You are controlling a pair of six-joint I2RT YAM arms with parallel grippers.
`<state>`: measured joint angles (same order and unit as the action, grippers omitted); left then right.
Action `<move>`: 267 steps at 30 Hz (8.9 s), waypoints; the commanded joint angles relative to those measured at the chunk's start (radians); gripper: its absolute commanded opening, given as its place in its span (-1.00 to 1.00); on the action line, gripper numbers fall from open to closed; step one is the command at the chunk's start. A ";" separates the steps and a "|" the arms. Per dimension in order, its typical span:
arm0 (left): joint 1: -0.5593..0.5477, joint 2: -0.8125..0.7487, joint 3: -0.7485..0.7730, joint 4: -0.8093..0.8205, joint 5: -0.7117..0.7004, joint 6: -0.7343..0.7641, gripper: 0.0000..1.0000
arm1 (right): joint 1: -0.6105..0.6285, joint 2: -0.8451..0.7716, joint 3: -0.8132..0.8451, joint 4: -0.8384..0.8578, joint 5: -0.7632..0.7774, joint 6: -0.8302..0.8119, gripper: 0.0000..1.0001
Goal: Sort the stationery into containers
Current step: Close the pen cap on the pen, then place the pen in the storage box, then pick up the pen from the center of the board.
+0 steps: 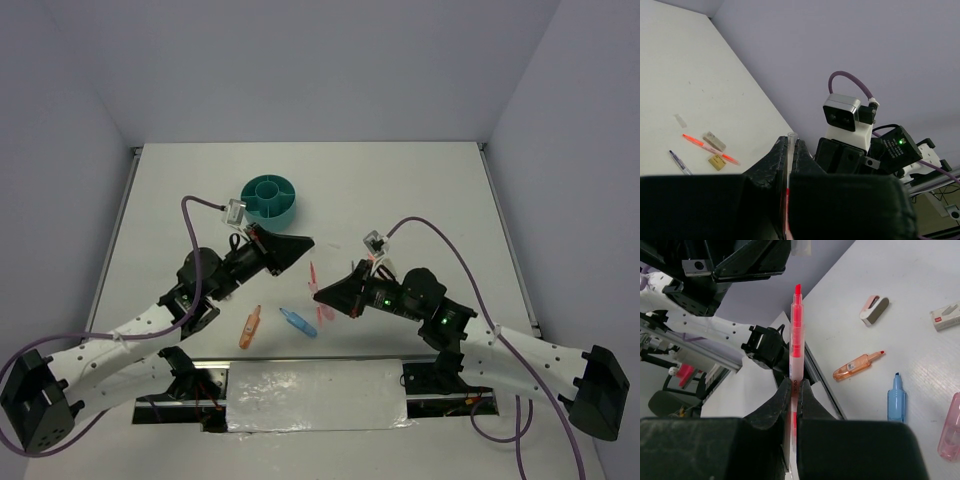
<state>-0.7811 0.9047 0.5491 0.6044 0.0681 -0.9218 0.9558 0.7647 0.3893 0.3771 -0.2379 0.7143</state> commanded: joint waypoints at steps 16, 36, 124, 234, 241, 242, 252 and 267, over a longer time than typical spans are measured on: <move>0.003 -0.047 0.000 0.003 -0.016 0.032 -1.00 | 0.008 0.001 0.060 0.016 0.046 -0.024 -1.00; 0.003 -0.047 -0.037 0.015 -0.002 0.009 -1.00 | 0.008 0.016 0.056 0.034 0.058 -0.029 -1.00; 0.005 -0.139 0.204 -0.302 0.119 0.307 0.36 | 0.017 0.234 0.385 -0.072 -0.104 -0.296 -1.00; 0.433 0.872 0.928 -0.473 -0.547 0.485 -1.00 | -0.269 -0.217 0.385 -0.621 0.192 -0.464 0.99; 0.433 0.810 0.815 -0.442 -0.501 0.429 -0.17 | -0.270 -0.116 0.395 -0.598 0.244 -0.431 0.99; 0.433 0.804 0.810 -0.451 -0.495 0.425 0.17 | -0.269 -0.061 0.401 -0.625 0.282 -0.417 0.99; 0.427 0.631 0.906 -0.785 -0.435 0.345 0.99 | -0.272 0.415 0.528 -0.857 0.548 -0.182 0.97; 0.376 0.195 0.634 -1.281 -0.356 0.354 0.99 | -0.258 0.820 0.470 -0.696 0.473 -0.131 -0.11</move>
<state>-0.4011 1.1484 1.2221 -0.6212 -0.2905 -0.6006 0.6876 1.5681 0.8574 -0.3664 0.2276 0.5617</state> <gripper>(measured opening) 0.993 0.451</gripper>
